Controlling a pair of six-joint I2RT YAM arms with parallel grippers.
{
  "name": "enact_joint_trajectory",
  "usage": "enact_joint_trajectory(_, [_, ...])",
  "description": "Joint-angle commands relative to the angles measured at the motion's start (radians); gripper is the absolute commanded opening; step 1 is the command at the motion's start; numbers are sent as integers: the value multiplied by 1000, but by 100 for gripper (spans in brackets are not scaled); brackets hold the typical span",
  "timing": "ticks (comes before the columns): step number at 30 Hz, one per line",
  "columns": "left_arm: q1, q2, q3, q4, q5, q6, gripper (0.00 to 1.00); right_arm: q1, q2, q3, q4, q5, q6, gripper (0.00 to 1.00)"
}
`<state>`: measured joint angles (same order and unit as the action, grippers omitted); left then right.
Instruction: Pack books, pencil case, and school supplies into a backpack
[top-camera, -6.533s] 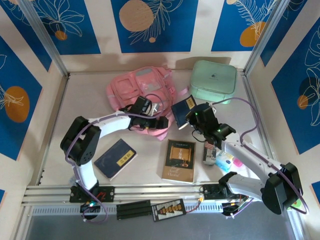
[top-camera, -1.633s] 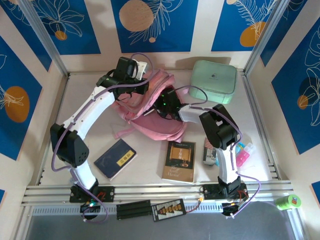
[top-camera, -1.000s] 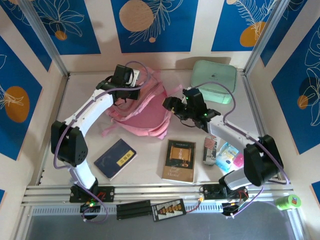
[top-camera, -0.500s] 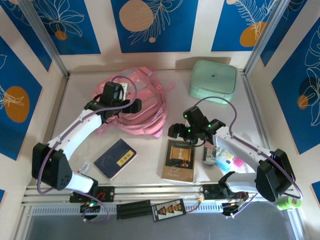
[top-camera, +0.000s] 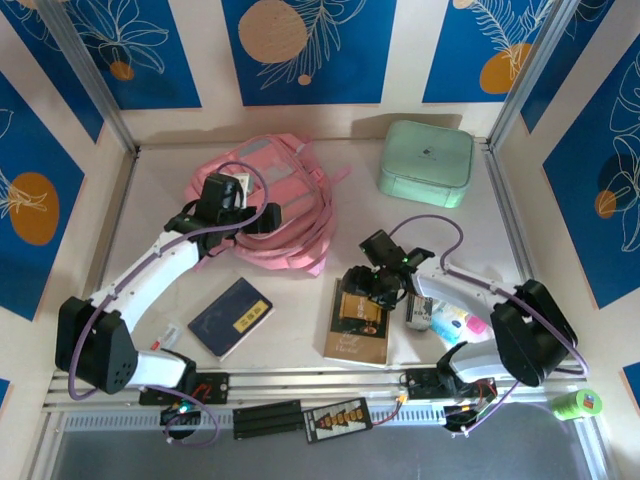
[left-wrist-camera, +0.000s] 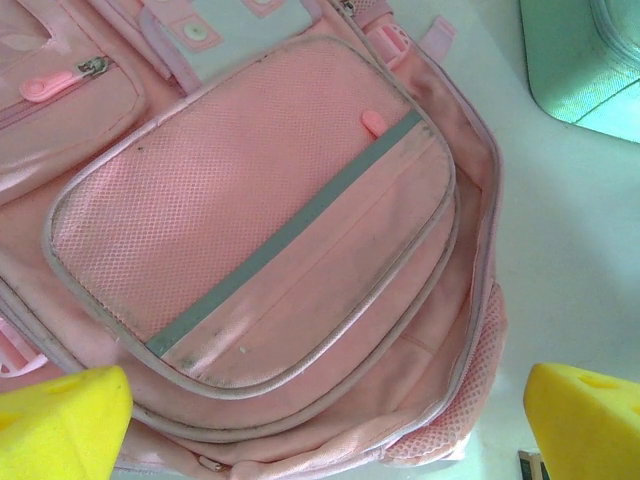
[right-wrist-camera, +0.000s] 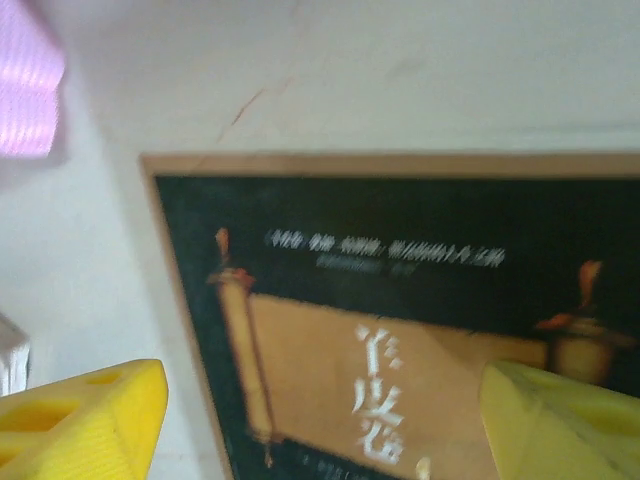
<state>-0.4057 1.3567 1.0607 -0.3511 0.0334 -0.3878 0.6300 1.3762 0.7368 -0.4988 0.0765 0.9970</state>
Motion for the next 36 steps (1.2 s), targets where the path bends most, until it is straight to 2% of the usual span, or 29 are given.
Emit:
enact_joint_trajectory(1, [14, 8, 24, -11, 38, 4, 100, -37, 47, -4, 27, 25, 2, 81])
enact_joint_trajectory(3, [15, 18, 36, -23, 56, 9, 100, -77, 77, 10, 72, 28, -34, 82])
enact_joint_trajectory(6, [15, 33, 51, -23, 95, 5, 100, -112, 147, 88, 77, 105, -109, 82])
enact_joint_trajectory(9, [15, 48, 65, -17, 119, 0, 100, -168, 241, 161, 93, 77, -138, 82])
enact_joint_trajectory(14, [13, 54, 64, 26, 169, -33, 100, -187, 327, 238, 90, 144, -155, 80])
enact_joint_trajectory(17, [4, 49, 50, 49, 201, -73, 99, -194, 309, 276, 54, 146, -163, 78])
enact_joint_trajectory(20, [-21, 47, 28, 78, 226, -123, 99, -195, 222, 272, 30, 165, -185, 78])
enact_joint_trajectory(23, [-71, 53, 10, 92, 217, -176, 98, -215, 154, 257, -27, 178, -222, 78])
enact_joint_trajectory(25, [-117, 60, -3, 114, 199, -218, 94, -235, 129, 237, -62, 185, -246, 78])
enact_joint_trajectory(30, [-266, 78, -73, 264, 106, -378, 91, -276, 97, 151, -79, 160, -271, 78])
enact_joint_trajectory(33, [-340, 120, -76, 292, 67, -440, 90, -285, 86, 112, -78, 143, -261, 77])
enact_joint_trajectory(36, [-399, 176, -69, 298, 50, -485, 86, -283, 88, 93, -76, 104, -258, 71])
